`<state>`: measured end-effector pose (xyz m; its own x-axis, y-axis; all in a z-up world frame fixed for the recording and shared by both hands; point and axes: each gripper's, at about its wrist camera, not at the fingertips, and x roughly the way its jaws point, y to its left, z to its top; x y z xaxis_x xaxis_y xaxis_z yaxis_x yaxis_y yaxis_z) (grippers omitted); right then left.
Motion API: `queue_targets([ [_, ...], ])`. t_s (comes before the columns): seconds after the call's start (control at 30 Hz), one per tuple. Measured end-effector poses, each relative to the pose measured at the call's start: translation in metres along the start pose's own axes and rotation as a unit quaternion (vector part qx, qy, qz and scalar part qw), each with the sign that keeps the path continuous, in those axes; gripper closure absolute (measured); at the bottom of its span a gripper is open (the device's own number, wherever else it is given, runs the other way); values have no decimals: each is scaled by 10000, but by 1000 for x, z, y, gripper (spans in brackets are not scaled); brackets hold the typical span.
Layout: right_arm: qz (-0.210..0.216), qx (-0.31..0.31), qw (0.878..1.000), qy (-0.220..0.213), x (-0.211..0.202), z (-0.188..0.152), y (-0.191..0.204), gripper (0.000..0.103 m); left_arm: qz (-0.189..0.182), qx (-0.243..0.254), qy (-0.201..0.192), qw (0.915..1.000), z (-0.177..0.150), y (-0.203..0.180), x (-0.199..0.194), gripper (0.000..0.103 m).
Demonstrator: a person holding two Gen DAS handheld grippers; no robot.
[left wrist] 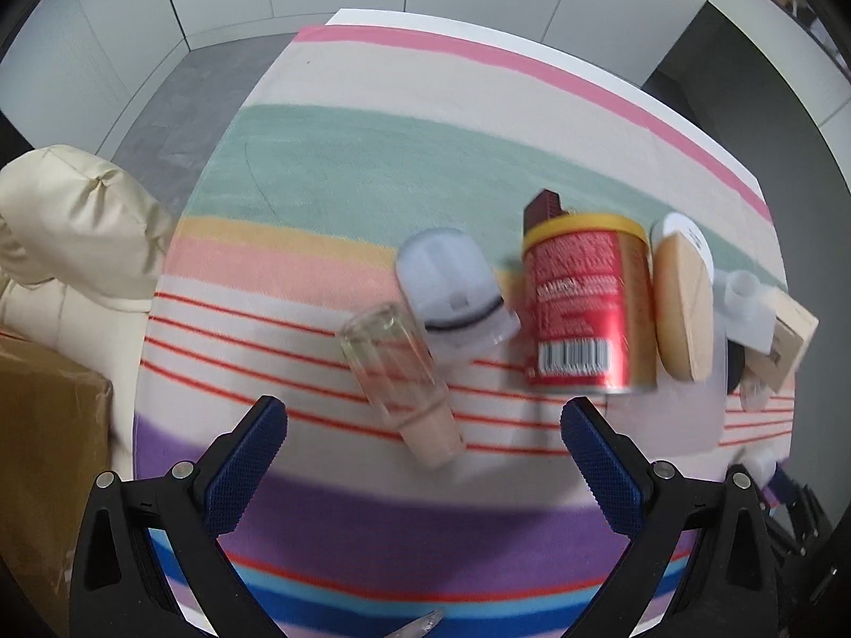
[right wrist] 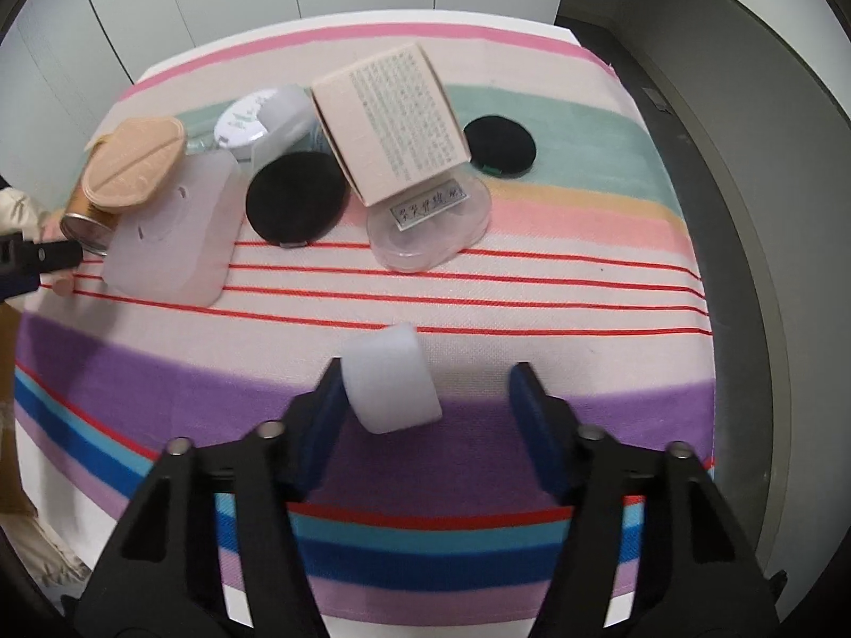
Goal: Organize objects
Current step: 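Grasp the clear glass jar with the left tool while the right tool grasps the white cap, then lift the glass jar with the left tool while the right tool lifts the white cap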
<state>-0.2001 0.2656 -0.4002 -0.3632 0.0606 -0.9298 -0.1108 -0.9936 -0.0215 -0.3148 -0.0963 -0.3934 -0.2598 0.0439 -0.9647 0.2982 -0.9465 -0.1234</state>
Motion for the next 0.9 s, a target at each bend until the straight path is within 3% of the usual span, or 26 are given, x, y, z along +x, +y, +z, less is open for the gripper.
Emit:
queue_targets([
  [0.1, 53, -65, 9999, -82, -1, 1, 1, 55, -30, -29, -36, 10000, 4, 3, 3, 1],
  [0.17, 33, -155, 9998, -116, -3, 1, 4, 74, 90, 14, -48, 9999, 6, 5, 7, 3],
  [0.37, -116, -341, 9992, -178, -5, 0, 9, 74, 526, 461, -148, 9974, 2, 0, 14, 18],
  [0.47, -60, -210, 9997, -117, -5, 1, 6, 74, 484, 609, -166, 9968, 1, -2, 12, 28],
  [0.6, -114, -205, 9996, -127, -6, 1, 8, 74, 474, 595, -273, 9967, 0, 0, 4, 70],
  [0.9, -268, -145, 9995, -3, -8, 2, 9, 74, 345, 636, -381, 9966, -14, 6, -4, 74],
])
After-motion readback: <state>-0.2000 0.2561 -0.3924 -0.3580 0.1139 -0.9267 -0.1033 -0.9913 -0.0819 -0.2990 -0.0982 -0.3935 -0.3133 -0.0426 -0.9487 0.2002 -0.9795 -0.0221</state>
